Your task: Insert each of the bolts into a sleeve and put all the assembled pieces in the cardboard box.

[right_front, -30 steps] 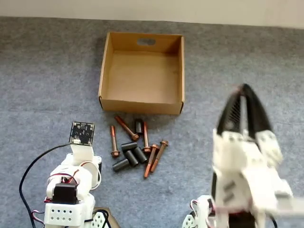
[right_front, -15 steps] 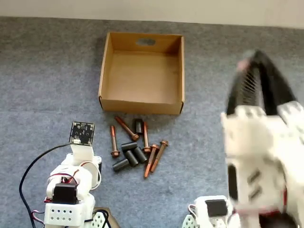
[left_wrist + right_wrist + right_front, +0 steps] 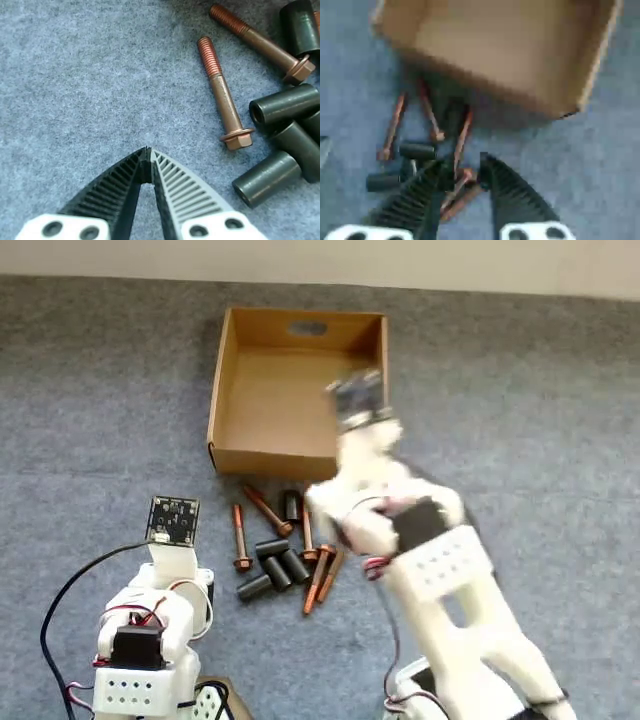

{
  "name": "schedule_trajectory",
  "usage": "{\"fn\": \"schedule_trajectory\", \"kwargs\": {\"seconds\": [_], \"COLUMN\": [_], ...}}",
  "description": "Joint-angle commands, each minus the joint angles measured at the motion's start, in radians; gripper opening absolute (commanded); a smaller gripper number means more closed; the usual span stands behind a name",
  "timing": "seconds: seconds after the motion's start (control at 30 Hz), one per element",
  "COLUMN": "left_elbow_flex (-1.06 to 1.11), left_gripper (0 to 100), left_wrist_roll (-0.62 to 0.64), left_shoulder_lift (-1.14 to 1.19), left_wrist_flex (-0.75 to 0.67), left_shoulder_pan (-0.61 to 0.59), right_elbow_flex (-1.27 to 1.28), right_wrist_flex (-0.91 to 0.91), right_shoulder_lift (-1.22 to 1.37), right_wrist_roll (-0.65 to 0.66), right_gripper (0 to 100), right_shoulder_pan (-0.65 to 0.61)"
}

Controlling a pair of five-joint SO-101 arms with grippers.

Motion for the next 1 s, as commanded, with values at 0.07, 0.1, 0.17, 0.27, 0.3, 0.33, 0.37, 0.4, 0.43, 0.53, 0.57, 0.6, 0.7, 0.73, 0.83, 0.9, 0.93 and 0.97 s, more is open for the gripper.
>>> {"fn": "schedule_trajectory", "kwargs": {"seconds": [0.07,0.1,0.17,0.27,0.3,0.33,0.37,0.4,0.43,0.53,0.57,0.6,0.7,0.73,0.83,0.9,0.93,0.97], "left_elbow_flex": [0.018,0.018,0.018,0.018,0.018,0.018,0.018,0.018,0.018,0.018,0.018,0.018,0.018,0.018,0.018,0.018,0.018,0.018], "left_gripper": [1,1,1,1,1,1,1,1,1,1,1,1,1,1,1,1,1,1], "left_wrist_roll": [-0.006,-0.006,-0.006,-0.006,-0.006,-0.006,-0.006,-0.006,-0.006,-0.006,-0.006,-0.006,-0.006,-0.006,-0.006,-0.006,-0.006,-0.006], "left_shoulder_lift": [-0.004,-0.004,-0.004,-0.004,-0.004,-0.004,-0.004,-0.004,-0.004,-0.004,-0.004,-0.004,-0.004,-0.004,-0.004,-0.004,-0.004,-0.004], "left_wrist_flex": [0.002,0.002,0.002,0.002,0.002,0.002,0.002,0.002,0.002,0.002,0.002,0.002,0.002,0.002,0.002,0.002,0.002,0.002], "left_shoulder_pan": [0.015,0.015,0.015,0.015,0.015,0.015,0.015,0.015,0.015,0.015,0.015,0.015,0.015,0.015,0.015,0.015,0.015,0.015], "right_elbow_flex": [0.104,0.127,0.157,0.171,0.170,0.168,0.168,0.168,0.168,0.168,0.173,0.176,0.177,0.176,0.168,0.168,0.168,0.168], "right_wrist_flex": [-0.133,-0.163,-0.214,-0.260,-0.266,-0.268,-0.268,-0.271,-0.272,-0.278,-0.291,-0.308,-0.366,-0.374,-0.380,-0.380,-0.380,-0.377], "right_shoulder_lift": [0.108,0.130,0.171,0.223,0.239,0.252,0.263,0.269,0.277,0.308,0.320,0.334,0.374,0.387,0.426,0.450,0.461,0.472], "right_wrist_roll": [0.008,0.008,0.008,0.008,0.008,0.008,0.008,0.008,0.009,0.009,0.017,0.043,0.114,0.121,0.130,0.163,0.180,0.195], "right_gripper": [20.3,19.7,17.7,15.1,14.8,14.7,14.6,14.6,14.6,14.6,14.6,14.6,14.6,14.5,14.5,14.5,14.5,14.5], "right_shoulder_pan": [-0.091,-0.104,-0.134,-0.166,-0.179,-0.189,-0.200,-0.211,-0.220,-0.236,-0.232,-0.229,-0.208,-0.202,-0.193,-0.193,-0.193,-0.193]}}
